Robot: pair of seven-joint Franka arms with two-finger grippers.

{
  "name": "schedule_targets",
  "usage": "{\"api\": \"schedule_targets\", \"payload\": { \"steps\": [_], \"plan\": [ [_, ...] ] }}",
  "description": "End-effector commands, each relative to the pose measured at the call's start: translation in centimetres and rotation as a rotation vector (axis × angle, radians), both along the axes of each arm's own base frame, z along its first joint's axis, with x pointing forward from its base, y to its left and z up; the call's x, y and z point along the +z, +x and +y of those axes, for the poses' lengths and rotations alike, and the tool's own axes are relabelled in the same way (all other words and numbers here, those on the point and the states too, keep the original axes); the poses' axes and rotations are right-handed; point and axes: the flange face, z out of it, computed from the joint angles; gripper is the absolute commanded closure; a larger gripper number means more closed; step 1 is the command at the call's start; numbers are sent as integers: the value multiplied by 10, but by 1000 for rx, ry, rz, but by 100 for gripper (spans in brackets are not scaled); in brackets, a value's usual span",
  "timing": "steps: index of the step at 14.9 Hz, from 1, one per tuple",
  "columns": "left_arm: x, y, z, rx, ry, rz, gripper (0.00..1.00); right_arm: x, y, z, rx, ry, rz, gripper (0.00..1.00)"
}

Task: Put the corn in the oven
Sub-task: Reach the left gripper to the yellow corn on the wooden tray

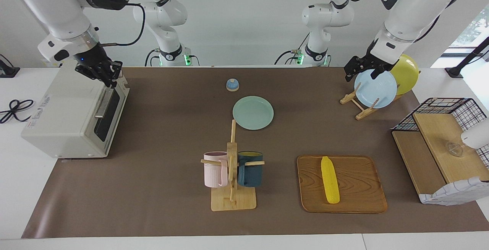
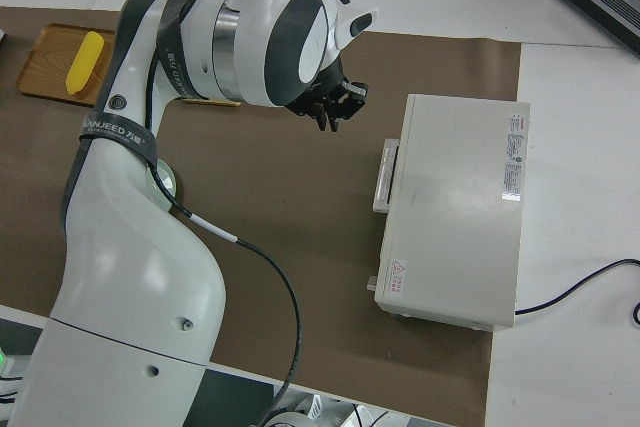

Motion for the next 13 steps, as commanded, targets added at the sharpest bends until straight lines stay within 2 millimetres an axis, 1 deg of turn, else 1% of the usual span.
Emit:
{"api": "schedule_targets", "payload": {
  "steps": [1,3,5,7,8,9,10,11,12,13],
  "plan": [
    [-10,1,-4,16,-23,-39,0,-22,-24,-22,-11,-11,-23,100],
    [-19,6,-6,21,-35,-29,0,-30,-24,-25,-13,-12,-32,100],
    [-27,16,-9,30,-61,-48,0,-38,-25,-32,-30,-14,-37,100],
    [-59,40,-11,34,-69,-44,0,-51,-27,-46,-57,-18,-45,100],
    [-82,57,-18,31,-74,-49,0,-58,-28,-55,-76,-18,-52,100],
    [-100,74,-31,18,-81,-62,0,-62,-29,-61,-80,-19,-58,100],
    [-117,89,-37,14,-82,-64,0,-65,-28,-62,-77,-20,-62,100],
    [-140,109,-39,17,-86,-48,0,-67,-27,-62,-75,-21,-59,100],
    [-156,131,-47,10,-86,-47,0,-72,-27,-61,-75,-20,-53,100],
    [-174,146,-62,-6,-91,-39,0,-73,-27,-59,-69,-23,-52,100]
  ]
}}
